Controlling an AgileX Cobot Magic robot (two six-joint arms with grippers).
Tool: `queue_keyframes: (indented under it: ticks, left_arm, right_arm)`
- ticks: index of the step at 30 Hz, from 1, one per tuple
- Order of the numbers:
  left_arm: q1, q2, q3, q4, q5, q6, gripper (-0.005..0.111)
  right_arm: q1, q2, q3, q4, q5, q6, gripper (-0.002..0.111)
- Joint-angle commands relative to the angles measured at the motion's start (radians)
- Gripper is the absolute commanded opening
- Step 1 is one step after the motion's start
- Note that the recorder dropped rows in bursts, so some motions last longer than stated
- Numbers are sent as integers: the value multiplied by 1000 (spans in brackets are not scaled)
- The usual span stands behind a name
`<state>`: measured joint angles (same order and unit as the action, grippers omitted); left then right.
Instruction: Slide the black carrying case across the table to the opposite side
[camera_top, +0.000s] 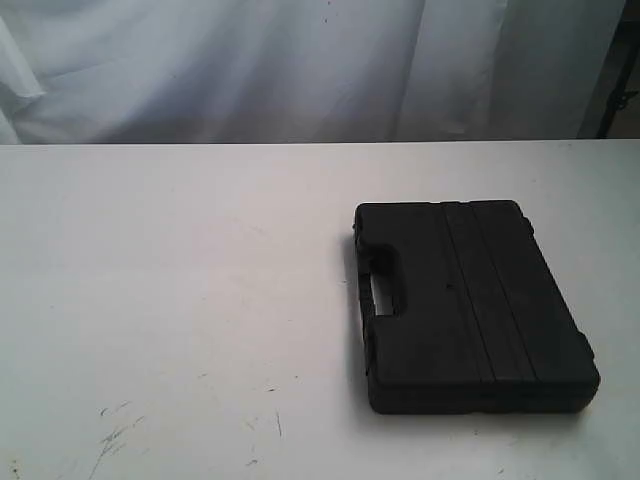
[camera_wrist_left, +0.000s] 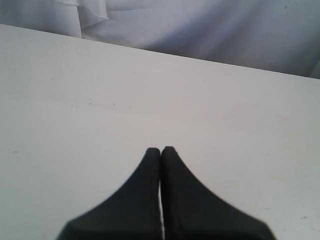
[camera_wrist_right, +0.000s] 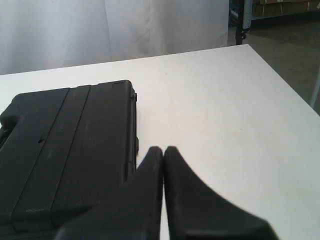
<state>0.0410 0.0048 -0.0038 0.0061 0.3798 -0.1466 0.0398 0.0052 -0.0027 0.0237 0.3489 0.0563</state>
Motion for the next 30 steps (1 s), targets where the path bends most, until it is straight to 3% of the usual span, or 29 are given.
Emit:
queue_keyframes:
  ticks: [1,4,8,13,24,30]
  left_arm:
    - [-7,-5,4,-6,-13,-1,0]
    - [-7,-5,4,-6,-13,-1,0]
    - [-7,-5,4,-6,-13,-1,0]
    - [-7,-5,4,-6,-13,-1,0]
    - [-7,-5,4,-6,-13,-3,0]
    - [-7,-5,4,-6,-13,-3,0]
  right_arm:
    - [2,-5,3,-4,-6,-1,0]
    - [2,-5,3,7,-144,-1,0]
    - [2,-5,3,73,-643,-1,0]
    - [2,-5,3,74,-842,-1,0]
    - [2,-5,3,72,-928,-1,0]
    - [2,-5,-158,70,-717,-30,0]
